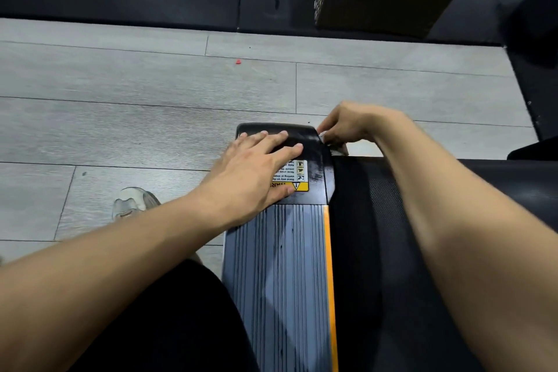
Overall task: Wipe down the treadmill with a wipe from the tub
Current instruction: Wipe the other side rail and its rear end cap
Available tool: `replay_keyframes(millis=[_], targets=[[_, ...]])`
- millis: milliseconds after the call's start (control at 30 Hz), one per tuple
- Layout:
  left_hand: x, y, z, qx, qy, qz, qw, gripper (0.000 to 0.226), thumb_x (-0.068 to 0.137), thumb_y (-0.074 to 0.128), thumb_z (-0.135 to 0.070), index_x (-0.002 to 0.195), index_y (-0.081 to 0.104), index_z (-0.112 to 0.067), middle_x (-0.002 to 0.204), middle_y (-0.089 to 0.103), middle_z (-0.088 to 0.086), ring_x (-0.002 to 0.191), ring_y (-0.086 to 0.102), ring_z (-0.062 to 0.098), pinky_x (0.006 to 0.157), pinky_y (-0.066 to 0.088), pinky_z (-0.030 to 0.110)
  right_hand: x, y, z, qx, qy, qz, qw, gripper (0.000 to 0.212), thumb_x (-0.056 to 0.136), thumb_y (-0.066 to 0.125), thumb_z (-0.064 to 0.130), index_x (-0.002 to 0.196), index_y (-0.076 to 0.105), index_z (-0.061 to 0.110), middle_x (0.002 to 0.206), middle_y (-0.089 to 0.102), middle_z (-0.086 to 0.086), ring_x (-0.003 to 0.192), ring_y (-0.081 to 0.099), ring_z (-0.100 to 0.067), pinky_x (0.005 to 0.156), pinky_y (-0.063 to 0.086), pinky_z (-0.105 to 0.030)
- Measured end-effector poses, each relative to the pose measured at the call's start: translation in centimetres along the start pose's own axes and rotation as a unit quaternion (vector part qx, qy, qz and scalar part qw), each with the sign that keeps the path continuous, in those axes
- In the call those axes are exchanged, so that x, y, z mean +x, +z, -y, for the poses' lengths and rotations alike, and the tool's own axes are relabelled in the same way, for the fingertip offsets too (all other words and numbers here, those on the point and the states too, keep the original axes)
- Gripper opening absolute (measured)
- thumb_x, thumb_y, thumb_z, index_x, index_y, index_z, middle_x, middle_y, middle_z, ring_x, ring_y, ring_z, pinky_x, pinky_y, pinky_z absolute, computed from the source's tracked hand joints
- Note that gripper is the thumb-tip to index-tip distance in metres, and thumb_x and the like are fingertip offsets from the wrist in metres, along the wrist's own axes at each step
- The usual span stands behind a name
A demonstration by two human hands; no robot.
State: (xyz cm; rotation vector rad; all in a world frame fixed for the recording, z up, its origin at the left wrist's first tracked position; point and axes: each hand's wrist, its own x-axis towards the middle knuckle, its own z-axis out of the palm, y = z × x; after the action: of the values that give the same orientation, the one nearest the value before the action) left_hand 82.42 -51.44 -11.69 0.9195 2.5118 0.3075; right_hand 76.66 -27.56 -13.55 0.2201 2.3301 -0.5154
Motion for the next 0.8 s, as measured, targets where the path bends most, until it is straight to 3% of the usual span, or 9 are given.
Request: replay_keyframes(millis=[67, 133, 200, 267, 333, 500, 667, 800], targets=[[0.0, 0.0, 0.0, -0.002, 0.000, -0.001, 1.000, 0.071, 0.099, 0.051, -0.055, 0.159, 0.017, -0.042, 0.170, 0.010, -0.008, 0.156, 0.008, 0.022, 0.127, 0.005, 0.041, 0.7, 0.3, 0.4, -0.013, 0.009, 0.018, 1.000, 0.020, 0.094, 0.059, 0.012, 0.085, 0.075, 0.020, 0.075, 0.070, -0.006, 0.064, 0.055, -0.011, 0.062, 0.044, -0.022], [0.0, 0.0, 0.1, -0.004, -0.002, -0.003, 1.000, 0.071, 0.099, 0.052, -0.055, 0.159, 0.016, -0.042, 0.170, 0.009, -0.008, 0.156, 0.007, 0.021, 0.127, 0.005, 0.040, 0.3, 1.1, 0.7, -0.029, 0.000, -0.020, 0.999, 0.024, 0.096, 0.056, 0.011, 0.080, 0.071, 0.022, 0.069, 0.064, 0.001, 0.069, 0.055, -0.014, 0.058, 0.041, -0.023], [0.0, 0.0, 0.0, -0.006, -0.003, -0.001, 1.000, 0.071, 0.099, 0.052, -0.055, 0.159, 0.016, -0.042, 0.170, 0.009, -0.008, 0.156, 0.006, 0.020, 0.127, 0.004, 0.040, -1.0, 2.3, 0.3, 0.033, -0.007, -0.091, 0.995, 0.021, 0.097, 0.058, 0.012, 0.090, 0.074, 0.023, 0.080, 0.070, 0.003, 0.086, 0.062, -0.017, 0.069, 0.044, -0.024], [0.0, 0.0, 0.0, -0.005, -0.005, -0.002, 1.000, 0.071, 0.100, 0.052, -0.055, 0.159, 0.015, -0.042, 0.170, 0.008, -0.009, 0.156, 0.006, 0.020, 0.127, 0.004, 0.038, -2.8, 3.7, -0.1, 0.086, -0.013, -0.170, 0.982, 0.021, 0.097, 0.059, 0.017, 0.109, 0.077, 0.020, 0.107, 0.075, -0.002, 0.106, 0.066, -0.020, 0.088, 0.048, -0.026], [0.1, 0.1, 0.1, -0.004, -0.003, -0.003, 1.000, 0.072, 0.099, 0.052, -0.055, 0.159, 0.016, -0.041, 0.170, 0.010, -0.008, 0.156, 0.007, 0.020, 0.127, 0.004, 0.038, -4.7, 5.3, -0.3, 0.085, -0.020, -0.232, 0.969, 0.024, 0.097, 0.059, 0.020, 0.114, 0.076, 0.020, 0.117, 0.073, -0.004, 0.114, 0.064, -0.023, 0.096, 0.048, -0.030], [0.0, 0.3, 0.1, -0.023, -0.005, -0.020, 1.000, 0.077, 0.096, 0.058, -0.055, 0.159, 0.022, -0.032, 0.169, 0.017, -0.006, 0.155, 0.013, 0.019, 0.127, 0.008, 0.038, -10.2, 10.6, 0.2, 0.098, -0.085, -0.396, 0.909, 0.015, 0.093, 0.065, 0.017, 0.103, 0.077, 0.015, 0.103, 0.067, -0.004, 0.097, 0.063, -0.028, 0.085, 0.050, -0.037], [-0.9, 0.1, 0.1, -0.085, -0.062, -0.068, 0.992, 0.081, 0.083, 0.072, -0.061, 0.151, 0.039, -0.030, 0.157, 0.031, 0.002, 0.144, 0.033, 0.023, 0.116, 0.036, 0.044, -12.8, 14.4, 1.0, 0.189, -0.078, -0.446, 0.871, 0.031, 0.090, 0.068, 0.006, 0.118, 0.073, 0.020, 0.111, 0.064, 0.007, 0.100, 0.058, -0.015, 0.090, 0.039, -0.013], [-1.2, -0.3, -0.1, -0.049, -0.086, -0.085, 0.991, 0.082, 0.078, 0.069, -0.070, 0.149, 0.041, -0.038, 0.151, 0.038, 0.000, 0.138, 0.038, 0.023, 0.114, 0.036, 0.041, -11.8, 14.7, 2.8, 0.177, -0.100, -0.445, 0.872, 0.030, 0.090, 0.069, 0.008, 0.118, 0.074, 0.019, 0.116, 0.065, 0.004, 0.109, 0.055, -0.014, 0.095, 0.037, -0.013]])
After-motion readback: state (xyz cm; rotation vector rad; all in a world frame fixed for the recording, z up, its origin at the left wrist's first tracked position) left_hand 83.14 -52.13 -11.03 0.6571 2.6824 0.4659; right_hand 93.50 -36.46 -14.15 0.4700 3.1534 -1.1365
